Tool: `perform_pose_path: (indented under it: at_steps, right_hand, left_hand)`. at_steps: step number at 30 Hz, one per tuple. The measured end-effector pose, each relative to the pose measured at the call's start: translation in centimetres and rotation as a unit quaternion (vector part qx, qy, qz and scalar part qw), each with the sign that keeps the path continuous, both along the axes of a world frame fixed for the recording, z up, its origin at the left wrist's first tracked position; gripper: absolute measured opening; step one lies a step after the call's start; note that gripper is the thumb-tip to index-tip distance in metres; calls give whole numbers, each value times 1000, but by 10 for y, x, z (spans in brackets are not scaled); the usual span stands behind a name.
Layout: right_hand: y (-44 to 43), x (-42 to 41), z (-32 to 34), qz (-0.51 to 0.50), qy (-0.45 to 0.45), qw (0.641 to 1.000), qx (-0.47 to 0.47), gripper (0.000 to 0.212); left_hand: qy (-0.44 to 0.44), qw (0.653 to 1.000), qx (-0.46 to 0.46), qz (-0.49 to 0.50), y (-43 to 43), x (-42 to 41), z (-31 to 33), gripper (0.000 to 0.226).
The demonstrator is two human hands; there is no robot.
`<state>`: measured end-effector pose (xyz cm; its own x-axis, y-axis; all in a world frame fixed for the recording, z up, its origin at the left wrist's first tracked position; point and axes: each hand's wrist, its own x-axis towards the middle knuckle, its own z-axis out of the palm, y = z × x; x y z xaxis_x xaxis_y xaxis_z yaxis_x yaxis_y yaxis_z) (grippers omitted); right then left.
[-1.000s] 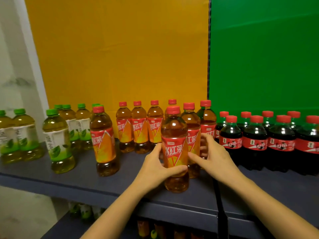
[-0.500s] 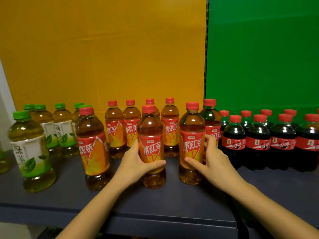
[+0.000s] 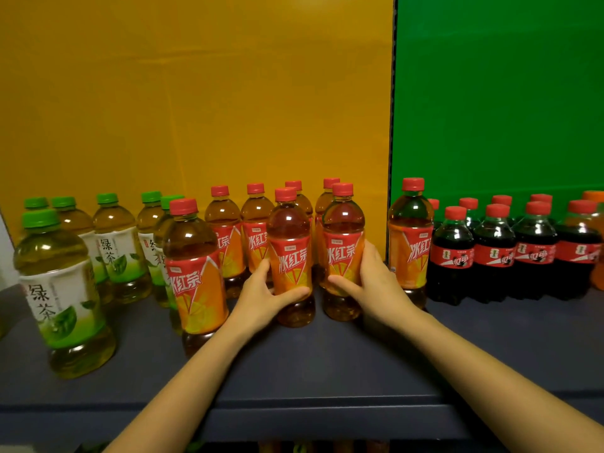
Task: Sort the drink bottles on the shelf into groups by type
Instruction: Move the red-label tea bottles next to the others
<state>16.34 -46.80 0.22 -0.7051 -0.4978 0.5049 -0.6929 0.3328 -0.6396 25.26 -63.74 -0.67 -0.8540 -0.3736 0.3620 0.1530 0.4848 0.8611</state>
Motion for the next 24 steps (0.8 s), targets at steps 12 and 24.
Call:
perform_pose_path:
  at_steps: [12,24]
  right_hand:
    - [-16,-11,-10,20,-100,991,-86,73]
    - [-22,-16,-17,-7,-59,995,-85,72]
  left_hand:
    - [39,999,0,18,-1,-17,-1,70]
    - [12,997,-55,55,-9,-27,-9,79]
